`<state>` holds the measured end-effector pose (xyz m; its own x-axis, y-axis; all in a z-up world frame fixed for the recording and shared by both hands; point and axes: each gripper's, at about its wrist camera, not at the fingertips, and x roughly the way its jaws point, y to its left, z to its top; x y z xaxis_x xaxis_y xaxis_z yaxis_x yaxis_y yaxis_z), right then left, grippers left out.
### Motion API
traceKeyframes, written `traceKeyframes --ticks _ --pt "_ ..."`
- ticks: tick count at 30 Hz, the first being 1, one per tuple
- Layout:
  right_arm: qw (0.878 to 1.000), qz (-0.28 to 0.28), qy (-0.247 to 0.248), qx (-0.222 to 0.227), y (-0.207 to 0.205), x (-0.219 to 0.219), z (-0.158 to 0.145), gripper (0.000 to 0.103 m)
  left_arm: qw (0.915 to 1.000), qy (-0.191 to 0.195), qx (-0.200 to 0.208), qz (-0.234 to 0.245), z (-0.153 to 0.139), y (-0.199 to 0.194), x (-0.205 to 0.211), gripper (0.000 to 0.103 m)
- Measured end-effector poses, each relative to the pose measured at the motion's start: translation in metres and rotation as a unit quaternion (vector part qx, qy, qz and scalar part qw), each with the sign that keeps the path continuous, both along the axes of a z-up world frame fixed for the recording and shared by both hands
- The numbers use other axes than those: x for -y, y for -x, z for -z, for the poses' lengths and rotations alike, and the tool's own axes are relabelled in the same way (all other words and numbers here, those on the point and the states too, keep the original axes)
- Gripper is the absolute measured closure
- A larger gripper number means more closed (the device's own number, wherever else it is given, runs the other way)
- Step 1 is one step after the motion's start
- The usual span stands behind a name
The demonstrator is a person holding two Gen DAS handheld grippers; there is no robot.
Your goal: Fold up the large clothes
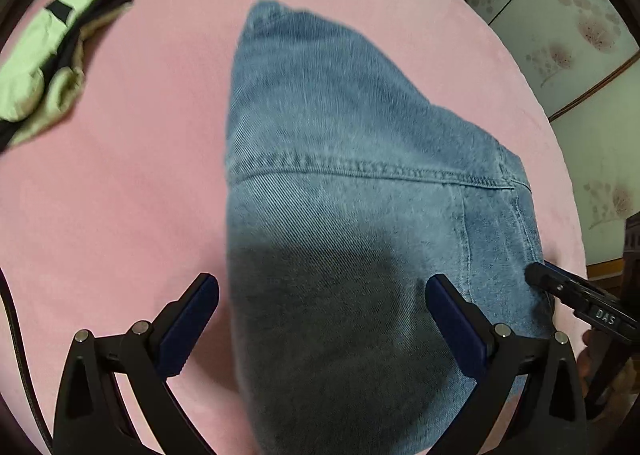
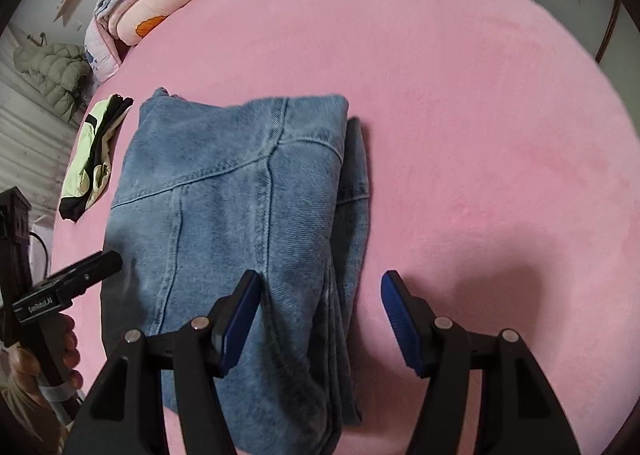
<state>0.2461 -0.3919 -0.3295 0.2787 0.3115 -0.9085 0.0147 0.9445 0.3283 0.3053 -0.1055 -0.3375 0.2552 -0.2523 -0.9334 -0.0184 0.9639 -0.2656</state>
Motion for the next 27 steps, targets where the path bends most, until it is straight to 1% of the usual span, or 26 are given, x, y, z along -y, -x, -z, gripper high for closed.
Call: traceKeyframes --ticks 1,4,8,10,13,15,17,19,20,21,22,23,24,25,26,27 --pt "1.000 -0.002 -0.010 -0.003 -0.002 0.000 0.004 0.040 0.9999 0.009 -0.006 -0.001 0.005 -0.001 0.000 0.000" --pt "0.999 -0.013 -0.047 -0.022 -0.011 0.002 0.020 0.039 0.9997 0.020 -0.015 -0.003 0.018 -0.002 -0.002 0.000" --pt "0.995 -0.030 -0.086 -0.034 -0.023 -0.001 0.037 0.037 0.9980 0.059 -0.021 -0.005 0.036 -0.004 -0.009 0.000" --pt "0.994 -0.041 -0.095 -0.030 -0.028 -0.005 0.043 0.034 0.9953 0.092 -0.030 -0.004 0.048 -0.005 -0.013 0.000" --pt "0.992 -0.058 -0.112 -0.023 -0.035 -0.010 0.049 0.032 0.9920 0.120 -0.040 0.005 0.058 -0.010 -0.018 0.000" --pt "0.991 -0.069 -0.114 -0.018 -0.039 -0.014 0.050 0.034 0.9908 0.127 -0.046 0.014 0.062 -0.011 -0.019 0.000" --pt "0.991 -0.085 -0.101 -0.008 -0.041 -0.022 0.049 0.035 0.9902 0.127 -0.052 0.022 0.064 -0.012 -0.019 0.000" --pt "0.992 -0.096 -0.084 0.005 -0.040 -0.031 0.046 0.043 0.9913 0.119 -0.049 0.026 0.064 -0.010 -0.017 0.005" --pt "0.992 -0.099 -0.079 0.009 -0.039 -0.033 0.044 0.045 0.9926 0.109 -0.044 0.030 0.063 -0.008 -0.015 0.007" --pt "0.992 -0.100 -0.076 0.013 -0.038 -0.033 0.042 0.049 0.9938 0.100 -0.036 0.033 0.060 -0.005 -0.013 0.012" --pt "0.992 -0.101 -0.073 0.017 -0.036 -0.035 0.039 0.056 0.9944 0.096 -0.029 0.035 0.056 -0.004 -0.012 0.017" --pt "0.992 -0.102 -0.069 0.021 -0.035 -0.036 0.036 0.060 0.9953 0.087 -0.018 0.037 0.051 0.000 -0.010 0.021" --pt "0.993 -0.102 -0.060 0.028 -0.033 -0.037 0.032 0.070 0.9959 0.084 -0.005 0.034 0.046 0.005 -0.011 0.029" --pt "0.993 -0.103 -0.048 0.035 -0.030 -0.040 0.024 0.073 0.9959 0.084 0.003 0.032 0.041 0.006 -0.011 0.036" --pt "0.993 -0.104 -0.043 0.039 -0.029 -0.041 0.021 0.075 0.9958 0.085 0.015 0.029 0.036 0.011 -0.013 0.039" --pt "0.993 -0.104 -0.033 0.045 -0.026 -0.045 0.014 0.078 0.9957 0.085 0.022 0.028 0.031 0.014 -0.015 0.045"
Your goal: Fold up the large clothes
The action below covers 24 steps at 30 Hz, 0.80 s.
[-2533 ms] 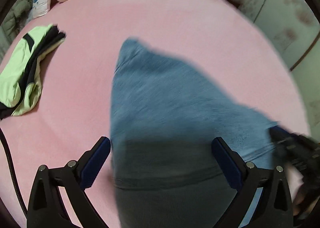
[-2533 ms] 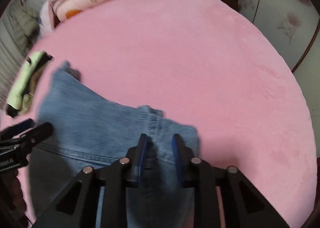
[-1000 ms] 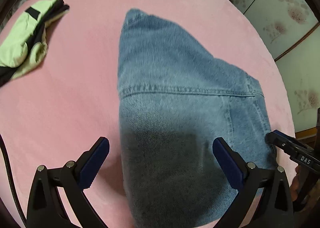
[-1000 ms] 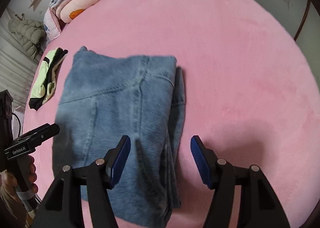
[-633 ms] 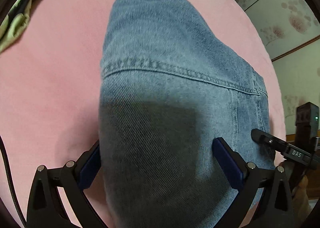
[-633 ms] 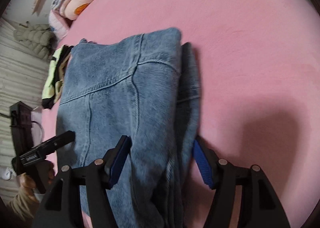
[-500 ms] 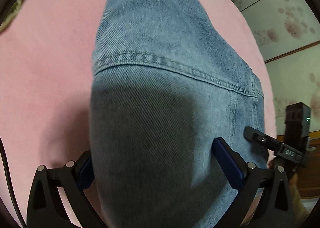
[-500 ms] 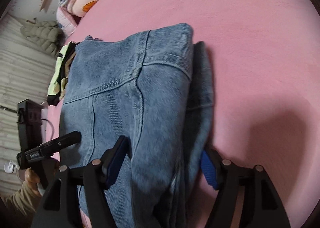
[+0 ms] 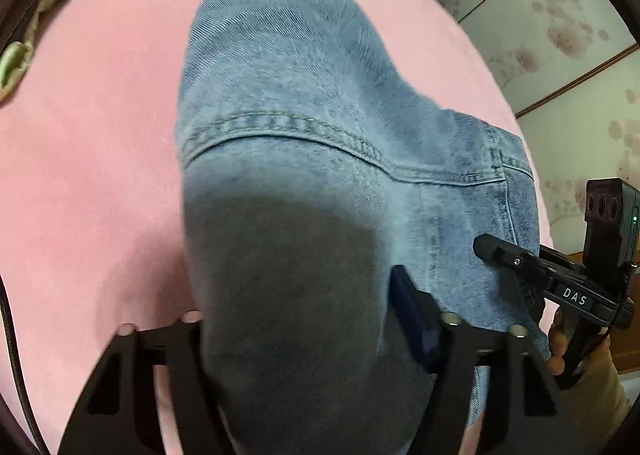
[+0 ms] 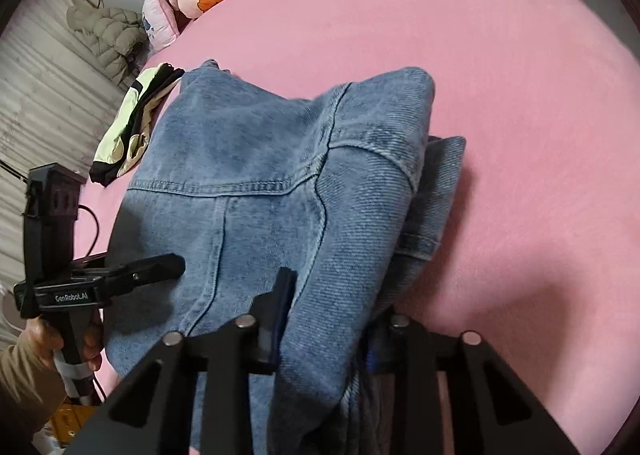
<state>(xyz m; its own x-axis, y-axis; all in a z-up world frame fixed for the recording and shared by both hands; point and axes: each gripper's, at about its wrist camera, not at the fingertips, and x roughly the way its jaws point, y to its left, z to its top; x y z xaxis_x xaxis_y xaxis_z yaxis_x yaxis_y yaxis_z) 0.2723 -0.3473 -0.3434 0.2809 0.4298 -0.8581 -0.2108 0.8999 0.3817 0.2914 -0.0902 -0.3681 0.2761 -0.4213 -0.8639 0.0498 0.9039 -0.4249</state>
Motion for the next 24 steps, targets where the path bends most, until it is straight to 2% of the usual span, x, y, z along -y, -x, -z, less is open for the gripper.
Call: traceKeyframes --ticks 4,8,13,18,24 --pt "0.999 0.006 0.019 0.025 0.011 -0.010 -0.025 0.085 0.9997 0.000 0.022 0.002 -0.021 0.017 -0.006 0.056" --pt "0.999 0.018 0.024 0.041 0.029 -0.023 -0.056 0.085 0.9990 -0.009 0.043 0.012 -0.057 0.042 -0.024 0.057" --pt "0.999 0.013 0.011 0.040 0.055 -0.060 -0.095 0.086 0.9989 -0.008 0.041 0.021 -0.099 0.067 -0.076 0.057" --pt "0.999 -0.010 -0.003 0.037 0.058 -0.129 -0.125 0.086 0.9989 -0.023 0.041 0.006 -0.140 0.078 -0.150 0.057" --pt "0.996 -0.049 -0.039 0.058 0.016 -0.242 -0.159 0.086 0.9963 -0.055 0.062 -0.025 -0.189 0.060 -0.272 0.057"
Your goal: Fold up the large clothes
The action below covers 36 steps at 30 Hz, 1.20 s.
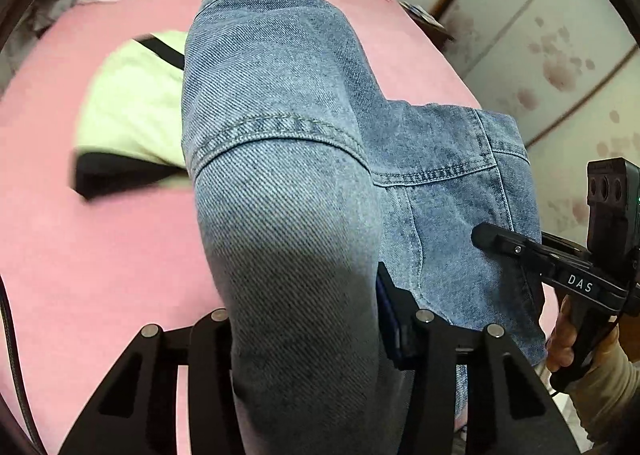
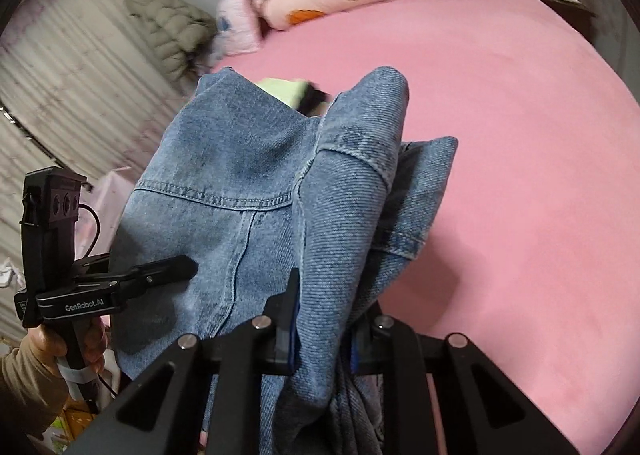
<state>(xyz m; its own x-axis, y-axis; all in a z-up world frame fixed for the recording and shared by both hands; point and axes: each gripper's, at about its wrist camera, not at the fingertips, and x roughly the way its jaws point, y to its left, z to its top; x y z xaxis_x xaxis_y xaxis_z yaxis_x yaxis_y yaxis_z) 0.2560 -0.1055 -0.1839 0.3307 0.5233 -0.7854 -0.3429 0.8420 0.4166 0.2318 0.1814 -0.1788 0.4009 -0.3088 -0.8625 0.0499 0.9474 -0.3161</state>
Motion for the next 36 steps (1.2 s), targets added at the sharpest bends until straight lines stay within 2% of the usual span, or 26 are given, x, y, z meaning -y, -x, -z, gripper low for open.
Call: traceKeyframes --ticks 4,7,10,14,17,20,22,25,28,30,33,36 --pt "0.999 -0.012 -0.028 0.014 -0.053 -0.080 -0.015 0.086 0.9992 -0.028 0.028 -0.001 -0.027 -0.038 -0.080 0.056" --pt "0.999 -0.014 -0.042 0.023 -0.101 -0.132 -0.016 0.086 0.9984 -0.036 0.044 -0.004 -0.030 -0.082 -0.135 0.056" --pt "0.999 -0.014 -0.039 0.028 -0.159 -0.185 -0.006 0.086 0.9977 -0.039 0.055 -0.007 -0.016 -0.129 -0.189 0.056" --pt "0.999 -0.008 -0.035 0.024 -0.222 -0.230 0.026 0.086 0.9975 -0.037 0.055 -0.022 0.027 -0.189 -0.239 0.056" --pt "1.000 0.000 -0.026 0.014 -0.254 -0.251 0.060 0.086 0.9983 -0.027 0.038 -0.035 0.072 -0.238 -0.247 0.055" --pt "1.000 0.008 0.014 0.005 -0.281 -0.275 0.097 0.085 0.9992 -0.021 0.008 -0.034 0.114 -0.262 -0.254 0.048" --pt "0.999 0.023 0.037 -0.010 -0.291 -0.277 0.123 0.083 0.9989 -0.005 -0.011 -0.045 0.134 -0.271 -0.262 0.036" --pt "0.998 0.037 0.039 -0.011 -0.290 -0.270 0.135 0.081 0.9987 0.002 -0.012 -0.049 0.147 -0.274 -0.266 0.029" --pt "0.998 0.048 0.047 -0.005 -0.280 -0.263 0.127 0.083 0.9987 -0.012 -0.011 -0.049 0.143 -0.277 -0.264 0.022" --pt "0.997 0.055 0.051 0.003 -0.277 -0.259 0.122 0.083 0.9988 -0.021 -0.008 -0.045 0.147 -0.274 -0.267 0.019" --pt "0.997 0.066 0.048 -0.009 -0.279 -0.253 0.134 0.084 0.9987 -0.021 -0.022 -0.042 0.153 -0.276 -0.264 0.017" --pt "0.996 0.078 0.045 -0.014 -0.282 -0.253 0.141 0.084 0.9976 -0.050 -0.024 -0.043 0.158 -0.276 -0.256 0.008"
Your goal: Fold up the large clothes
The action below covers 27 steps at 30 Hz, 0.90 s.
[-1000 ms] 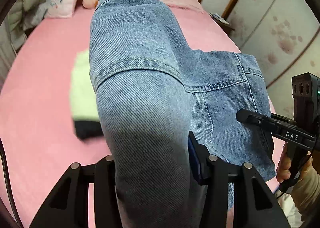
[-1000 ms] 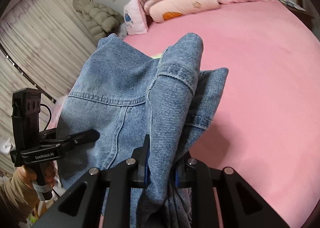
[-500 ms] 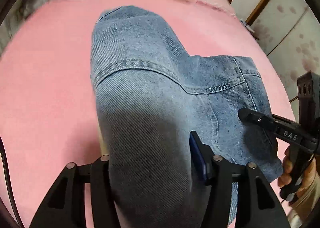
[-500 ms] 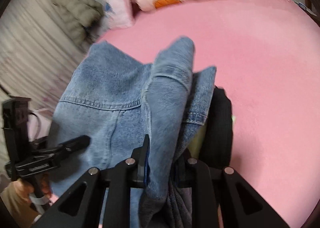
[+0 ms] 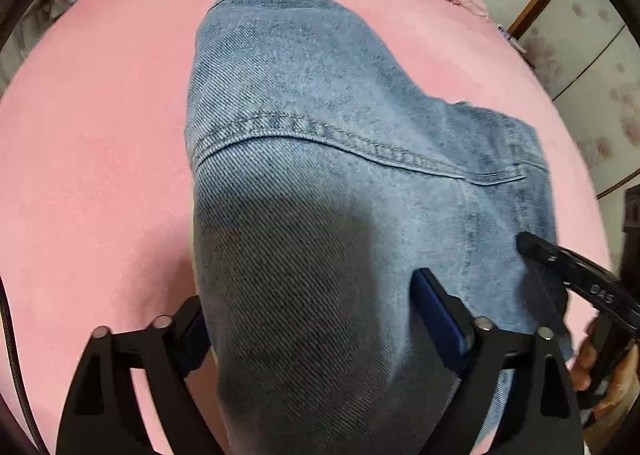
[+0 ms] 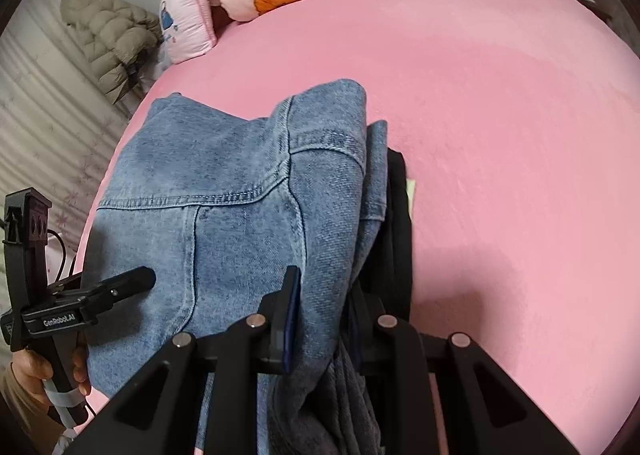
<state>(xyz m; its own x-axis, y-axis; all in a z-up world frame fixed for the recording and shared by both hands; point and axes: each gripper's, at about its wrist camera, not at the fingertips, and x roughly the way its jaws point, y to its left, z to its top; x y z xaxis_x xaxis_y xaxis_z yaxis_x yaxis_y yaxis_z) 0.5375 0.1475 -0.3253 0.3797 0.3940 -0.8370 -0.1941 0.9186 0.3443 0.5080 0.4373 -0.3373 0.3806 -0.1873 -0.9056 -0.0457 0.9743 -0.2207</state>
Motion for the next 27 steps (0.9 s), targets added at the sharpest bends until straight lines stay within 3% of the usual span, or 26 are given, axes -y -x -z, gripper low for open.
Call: traceKeyframes --ticks 2,7,10,13,16,20,27 --pt "1.000 0.005 0.001 0.002 0.003 0.000 0.005 0.084 0.9997 -0.023 0.006 -0.005 0.006 0.001 0.004 0.001" --pt "1.000 0.003 0.007 0.011 0.006 -0.006 0.003 0.082 0.9987 -0.037 0.032 -0.013 0.007 0.013 0.004 0.000" --pt "0.999 0.002 0.040 0.020 0.015 -0.004 -0.010 0.070 0.9948 -0.082 0.057 -0.023 -0.006 0.035 0.011 0.000" --pt "0.998 0.007 0.061 0.029 0.034 0.006 -0.026 0.067 0.9885 -0.119 0.076 -0.052 -0.025 0.056 0.022 0.000" --pt "0.998 0.007 0.058 0.032 0.056 0.021 -0.047 0.067 0.9882 -0.115 0.076 -0.066 -0.040 0.074 0.033 0.000" --pt "0.999 0.011 0.039 0.032 0.087 0.044 -0.073 0.067 0.9891 -0.102 0.096 -0.047 -0.075 0.129 0.060 0.000" --pt "1.000 -0.006 0.011 0.025 0.165 0.083 -0.133 0.067 0.9943 -0.033 0.090 -0.046 -0.160 0.198 0.113 0.000"
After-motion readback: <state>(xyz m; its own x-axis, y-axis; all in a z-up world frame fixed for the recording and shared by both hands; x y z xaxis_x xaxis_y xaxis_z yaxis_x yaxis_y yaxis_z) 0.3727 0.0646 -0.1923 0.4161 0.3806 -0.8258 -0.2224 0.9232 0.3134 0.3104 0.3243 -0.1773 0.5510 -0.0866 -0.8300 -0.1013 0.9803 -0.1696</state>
